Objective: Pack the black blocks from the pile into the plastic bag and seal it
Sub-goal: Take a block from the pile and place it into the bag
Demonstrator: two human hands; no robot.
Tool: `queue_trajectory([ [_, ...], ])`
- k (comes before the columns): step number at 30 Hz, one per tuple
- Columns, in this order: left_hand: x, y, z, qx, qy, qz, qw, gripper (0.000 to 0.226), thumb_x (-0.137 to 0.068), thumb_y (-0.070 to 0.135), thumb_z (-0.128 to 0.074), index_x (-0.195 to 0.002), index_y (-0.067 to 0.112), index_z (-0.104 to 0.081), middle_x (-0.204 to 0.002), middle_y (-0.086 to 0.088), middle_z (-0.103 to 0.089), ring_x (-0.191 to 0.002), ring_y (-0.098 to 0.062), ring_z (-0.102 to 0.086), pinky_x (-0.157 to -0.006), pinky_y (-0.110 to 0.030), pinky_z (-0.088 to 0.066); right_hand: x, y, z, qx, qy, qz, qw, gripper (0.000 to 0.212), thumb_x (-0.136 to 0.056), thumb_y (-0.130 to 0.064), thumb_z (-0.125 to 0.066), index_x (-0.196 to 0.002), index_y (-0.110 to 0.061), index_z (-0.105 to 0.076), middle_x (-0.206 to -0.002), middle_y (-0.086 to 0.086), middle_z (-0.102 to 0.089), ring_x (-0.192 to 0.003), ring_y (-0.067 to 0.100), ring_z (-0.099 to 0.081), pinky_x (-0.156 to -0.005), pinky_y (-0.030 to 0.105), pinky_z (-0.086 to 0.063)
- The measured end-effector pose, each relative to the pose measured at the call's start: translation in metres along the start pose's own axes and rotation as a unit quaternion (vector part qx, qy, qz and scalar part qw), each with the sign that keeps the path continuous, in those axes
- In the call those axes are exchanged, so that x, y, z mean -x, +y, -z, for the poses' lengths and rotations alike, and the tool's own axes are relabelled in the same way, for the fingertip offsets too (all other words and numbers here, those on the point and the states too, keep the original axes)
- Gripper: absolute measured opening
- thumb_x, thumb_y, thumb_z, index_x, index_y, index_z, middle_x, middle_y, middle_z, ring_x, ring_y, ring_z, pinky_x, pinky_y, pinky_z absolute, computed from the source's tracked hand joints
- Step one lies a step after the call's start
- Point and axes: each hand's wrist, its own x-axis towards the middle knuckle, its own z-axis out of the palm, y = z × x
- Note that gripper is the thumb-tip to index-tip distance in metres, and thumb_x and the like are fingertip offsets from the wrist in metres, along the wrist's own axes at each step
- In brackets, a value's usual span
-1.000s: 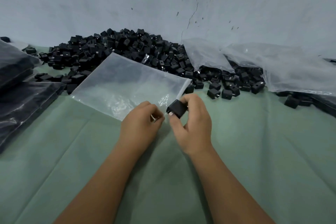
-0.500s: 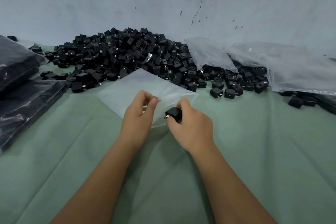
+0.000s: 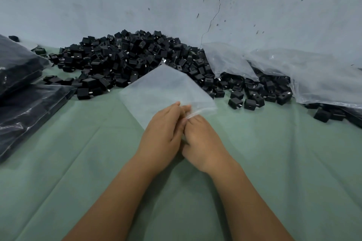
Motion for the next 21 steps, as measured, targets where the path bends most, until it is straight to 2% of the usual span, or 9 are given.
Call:
queue_trajectory([
  [3, 0.000, 0.005, 0.001, -0.011, 0.010, 0.003, 1.000, 0.012, -0.102, 0.028, -0.040, -0.106, 0.028, -0.051, -0.134, 0.015, -0.057, -0.129, 0.005, -0.039, -0.097, -0.010, -0.031, 0.002, -0.002, 0.004, -0.018, 0.042, -0.026, 0.999, 0.016, -0.086, -0.026, -0.042, -0.090, -0.015, -0.053, -0.090, 0.005, -0.060, -0.077, 0.022, -0.046, -0.079, 0.039, -0.043],
  [6, 0.000, 0.004, 0.005, -0.055, 0.045, 0.028, 0.997, 0.014, -0.098, 0.035, -0.039, -0.098, 0.027, -0.050, -0.130, 0.012, -0.058, -0.114, -0.001, -0.045, -0.081, -0.022, -0.038, 0.002, 0.000, 0.002, 0.033, 0.042, -0.098, 0.994, 0.027, -0.091, -0.045, -0.030, -0.091, -0.020, -0.040, -0.089, -0.001, -0.054, -0.067, 0.018, -0.034, -0.068, 0.029, -0.025],
  [9, 0.003, -0.001, 0.009, -0.073, 0.045, 0.043, 0.995, 0.016, -0.094, 0.031, -0.053, -0.109, 0.027, -0.055, -0.117, 0.014, -0.059, -0.108, -0.007, -0.050, -0.077, -0.027, -0.042, -0.001, 0.002, 0.002, 0.066, 0.062, -0.128, 0.988, 0.034, -0.095, -0.049, -0.030, -0.096, -0.018, -0.045, -0.094, 0.001, -0.060, -0.069, 0.023, -0.046, -0.064, 0.031, -0.026],
  [11, 0.004, -0.003, 0.009, -0.097, 0.013, 0.039, 0.994, 0.038, -0.089, 0.023, -0.062, -0.126, 0.027, -0.055, -0.125, 0.015, -0.056, -0.115, -0.009, -0.049, -0.083, -0.025, -0.041, 0.001, 0.005, 0.000, 0.073, 0.056, -0.121, 0.988, 0.032, -0.095, -0.046, -0.041, -0.103, -0.017, -0.051, -0.096, 0.000, -0.061, -0.080, 0.025, -0.056, -0.064, 0.031, -0.030],
  [12, 0.005, -0.004, 0.009, -0.106, -0.001, 0.039, 0.994, 0.045, -0.089, 0.021, -0.062, -0.133, 0.027, -0.054, -0.132, 0.015, -0.055, -0.120, -0.009, -0.047, -0.088, -0.025, -0.039, 0.002, 0.005, -0.001, 0.057, 0.064, -0.108, 0.990, 0.024, -0.093, -0.043, -0.047, -0.098, -0.020, -0.054, -0.091, -0.004, -0.060, -0.081, 0.021, -0.056, -0.065, 0.028, -0.030],
  [14, 0.003, -0.001, 0.008, -0.105, -0.019, 0.050, 0.993, 0.046, -0.093, 0.021, -0.059, -0.138, 0.027, -0.054, -0.144, 0.014, -0.049, -0.130, -0.009, -0.041, -0.100, -0.025, -0.036, 0.001, 0.006, 0.001, 0.022, 0.079, -0.071, 0.994, 0.013, -0.087, -0.033, -0.056, -0.078, -0.027, -0.049, -0.073, -0.011, -0.048, -0.072, 0.014, -0.047, -0.064, 0.025, -0.027],
  [16, 0.003, 0.001, 0.006, -0.093, -0.031, 0.048, 0.994, 0.038, -0.099, 0.022, -0.053, -0.136, 0.028, -0.057, -0.148, 0.013, -0.046, -0.136, -0.010, -0.038, -0.111, -0.030, -0.032, 0.001, 0.006, -0.001, 0.007, 0.060, -0.058, 0.997, 0.017, -0.083, -0.025, -0.056, -0.068, -0.027, -0.048, -0.066, -0.009, -0.046, -0.067, 0.017, -0.045, -0.062, 0.027, -0.028],
  [19, 0.005, 0.006, 0.002, -0.093, -0.041, 0.007, 0.995, 0.037, -0.102, 0.024, -0.048, -0.137, 0.032, -0.055, -0.149, 0.012, -0.045, -0.142, -0.013, -0.035, -0.115, -0.038, -0.030, -0.002, 0.009, -0.007, 0.037, 0.061, -0.103, 0.992, 0.008, -0.081, -0.018, -0.055, -0.077, -0.016, -0.062, -0.083, 0.005, -0.060, -0.080, 0.024, -0.056, -0.067, 0.031, -0.041],
  [21, 0.007, 0.012, -0.001, -0.082, -0.037, -0.011, 0.996, 0.040, -0.099, 0.029, -0.045, -0.138, 0.033, -0.054, -0.148, 0.013, -0.045, -0.142, -0.013, -0.035, -0.116, -0.038, -0.030, -0.010, 0.014, -0.007, 0.059, 0.052, -0.165, 0.983, 0.011, -0.089, -0.016, -0.054, -0.095, -0.013, -0.062, -0.101, 0.009, -0.059, -0.098, 0.025, -0.056, -0.084, 0.030, -0.042],
])
